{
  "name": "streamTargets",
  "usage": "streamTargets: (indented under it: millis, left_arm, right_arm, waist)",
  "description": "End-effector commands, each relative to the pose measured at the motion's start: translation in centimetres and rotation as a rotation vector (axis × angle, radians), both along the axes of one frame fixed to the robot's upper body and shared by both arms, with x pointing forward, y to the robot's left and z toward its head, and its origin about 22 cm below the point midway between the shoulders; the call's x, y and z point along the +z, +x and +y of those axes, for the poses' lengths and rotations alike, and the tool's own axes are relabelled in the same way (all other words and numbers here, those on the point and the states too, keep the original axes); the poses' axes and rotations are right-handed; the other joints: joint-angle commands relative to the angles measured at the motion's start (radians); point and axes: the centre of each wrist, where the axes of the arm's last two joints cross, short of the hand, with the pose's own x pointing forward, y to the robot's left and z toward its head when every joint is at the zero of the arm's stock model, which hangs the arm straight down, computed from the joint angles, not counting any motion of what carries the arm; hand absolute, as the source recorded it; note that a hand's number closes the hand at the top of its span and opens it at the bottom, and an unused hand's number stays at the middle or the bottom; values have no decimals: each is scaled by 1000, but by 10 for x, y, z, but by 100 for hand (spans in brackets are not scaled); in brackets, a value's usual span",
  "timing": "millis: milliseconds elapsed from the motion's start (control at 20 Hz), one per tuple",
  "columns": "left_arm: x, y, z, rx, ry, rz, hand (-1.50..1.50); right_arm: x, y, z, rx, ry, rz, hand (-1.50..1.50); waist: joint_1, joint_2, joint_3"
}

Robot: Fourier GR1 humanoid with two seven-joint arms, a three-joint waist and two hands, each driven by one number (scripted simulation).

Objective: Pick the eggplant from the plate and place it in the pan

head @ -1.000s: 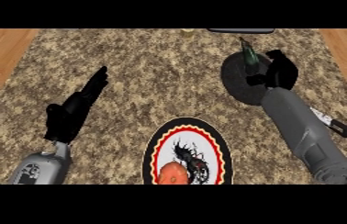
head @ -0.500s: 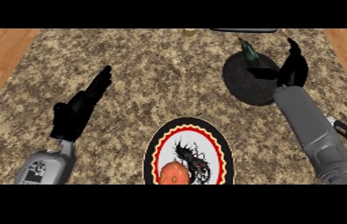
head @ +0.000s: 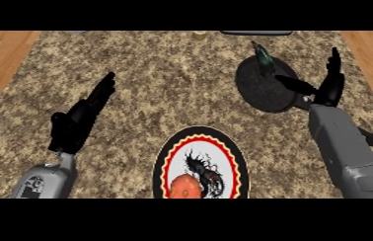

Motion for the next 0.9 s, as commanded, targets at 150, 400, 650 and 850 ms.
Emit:
streamTargets:
  millis: [150, 400, 650, 850]
  left_arm:
    - [-9, -7, -3, 13, 0, 17, 0]
    - [14, 0, 15, 31, 8, 14, 0]
    - [-1, -2, 14, 41, -9, 24, 0]
    - [12, -1, 9, 32, -3, 14, 0]
  right_arm:
    - [-43, -43, -34, 122, 60, -142, -150]
    - [-55, -54, -17, 159, 22, -196, -150]
    - [-82, -85, 3, 165, 40, -213, -150]
    - [-80, -120, -9, 190, 41, -210, -150]
  waist:
    - [-20, -11, -3]
    - [-29, -16, -4]
    - [-32, -18, -5]
    - [-37, -19, -5]
